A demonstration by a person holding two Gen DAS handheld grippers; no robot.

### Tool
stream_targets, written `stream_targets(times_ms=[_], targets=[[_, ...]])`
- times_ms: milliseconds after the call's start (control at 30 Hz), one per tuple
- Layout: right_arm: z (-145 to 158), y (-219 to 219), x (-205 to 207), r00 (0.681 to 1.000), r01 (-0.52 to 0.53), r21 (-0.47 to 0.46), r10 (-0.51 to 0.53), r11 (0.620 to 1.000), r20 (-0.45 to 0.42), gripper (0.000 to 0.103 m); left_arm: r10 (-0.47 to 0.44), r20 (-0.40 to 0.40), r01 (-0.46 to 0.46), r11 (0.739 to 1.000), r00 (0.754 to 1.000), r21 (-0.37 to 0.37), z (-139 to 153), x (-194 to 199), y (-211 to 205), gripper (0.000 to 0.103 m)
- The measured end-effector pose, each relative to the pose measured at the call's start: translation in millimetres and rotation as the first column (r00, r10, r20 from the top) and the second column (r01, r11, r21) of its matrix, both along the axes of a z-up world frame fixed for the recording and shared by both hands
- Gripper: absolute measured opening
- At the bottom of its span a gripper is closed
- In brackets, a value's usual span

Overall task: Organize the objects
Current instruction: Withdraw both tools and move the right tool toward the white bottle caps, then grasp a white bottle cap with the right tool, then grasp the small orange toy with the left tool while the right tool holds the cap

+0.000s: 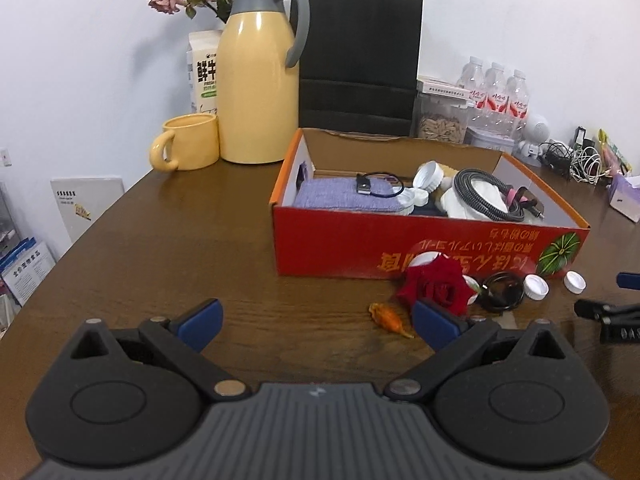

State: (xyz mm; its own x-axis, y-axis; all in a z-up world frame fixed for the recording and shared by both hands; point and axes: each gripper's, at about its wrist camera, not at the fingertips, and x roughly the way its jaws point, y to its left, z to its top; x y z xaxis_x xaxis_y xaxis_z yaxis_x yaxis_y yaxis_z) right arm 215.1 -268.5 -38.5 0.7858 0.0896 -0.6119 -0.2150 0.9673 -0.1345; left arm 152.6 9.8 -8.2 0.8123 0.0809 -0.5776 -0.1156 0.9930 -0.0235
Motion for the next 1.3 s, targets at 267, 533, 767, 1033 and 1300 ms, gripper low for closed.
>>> stream_targets(times_ms=[267, 533, 767, 1033, 1300], targets=[[-6, 0, 22, 0.999, -0.021, 0.083, 0.023, 0.996, -0.024, 0.058, 0.017, -0.015, -0.017, 1.0, 1.0, -0.002, -2, -3, -2, 0.103], [-5, 3, 17, 0.997, -0.074, 0.116, 0.075, 0.99, -0.002, 0.027, 0.014, -0.025, -0.014, 1.0, 1.0, 0.001, -4, -1, -7, 0.103], [4, 5, -1, 0.993, -0.093, 0.13, 0.082, 0.987, 0.085, 0.027, 0.018, -0.035, -0.018, 1.0, 0.999, -0.004, -10, 3, -9, 0.103], [13, 26, -35, 0.976, -0.139, 0.109, 0.117, 0.984, 0.185, 0.027, 0.07, -0.051, -0.07, 0.997, 0.996, 0.013, -23, 19, -13, 0.103], [15, 44, -52, 0.964, -0.187, 0.101, 0.163, 0.977, 0.212, 0.027, 0.089, -0.061, -0.089, 0.996, 0.994, 0.005, -31, 35, -19, 0.103]])
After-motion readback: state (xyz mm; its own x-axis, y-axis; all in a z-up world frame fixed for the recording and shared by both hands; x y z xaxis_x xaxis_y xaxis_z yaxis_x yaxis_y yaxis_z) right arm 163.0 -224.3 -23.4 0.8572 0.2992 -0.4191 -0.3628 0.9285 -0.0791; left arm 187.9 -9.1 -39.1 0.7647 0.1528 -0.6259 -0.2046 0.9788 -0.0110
